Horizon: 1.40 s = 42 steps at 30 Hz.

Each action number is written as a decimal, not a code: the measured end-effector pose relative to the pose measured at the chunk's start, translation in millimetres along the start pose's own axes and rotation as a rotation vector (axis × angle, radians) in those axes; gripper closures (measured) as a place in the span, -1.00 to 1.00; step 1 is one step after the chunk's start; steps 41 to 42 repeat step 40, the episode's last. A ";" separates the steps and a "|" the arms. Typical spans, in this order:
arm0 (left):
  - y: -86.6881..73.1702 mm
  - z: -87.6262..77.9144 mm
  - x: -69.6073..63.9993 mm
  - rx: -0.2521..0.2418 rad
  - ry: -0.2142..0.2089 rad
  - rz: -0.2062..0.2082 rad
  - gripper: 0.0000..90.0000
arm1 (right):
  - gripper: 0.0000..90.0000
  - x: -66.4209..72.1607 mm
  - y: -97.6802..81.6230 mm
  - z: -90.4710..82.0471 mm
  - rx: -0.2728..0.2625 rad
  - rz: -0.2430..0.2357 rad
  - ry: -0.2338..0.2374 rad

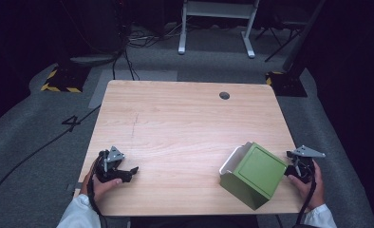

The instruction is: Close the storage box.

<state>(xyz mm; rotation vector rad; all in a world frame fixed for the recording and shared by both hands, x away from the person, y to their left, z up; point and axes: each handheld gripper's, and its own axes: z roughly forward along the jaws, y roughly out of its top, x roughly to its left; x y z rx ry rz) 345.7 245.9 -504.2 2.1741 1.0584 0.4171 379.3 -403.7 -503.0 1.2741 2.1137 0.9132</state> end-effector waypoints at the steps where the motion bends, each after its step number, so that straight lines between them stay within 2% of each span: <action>1: 0.0 0.0 0.0 0.000 0.000 -0.001 -0.61 | -0.49 0.0 0.0 0.0 0.000 0.000 0.000; 27: 1.2 1.3 -0.3 0.005 0.005 -0.005 -0.65 | -0.49 0.0 -0.1 -0.1 0.000 -0.001 0.003; 42: 1.6 2.1 0.8 0.002 0.030 -0.037 -0.67 | -0.49 0.0 -0.2 -0.1 0.000 -0.003 0.006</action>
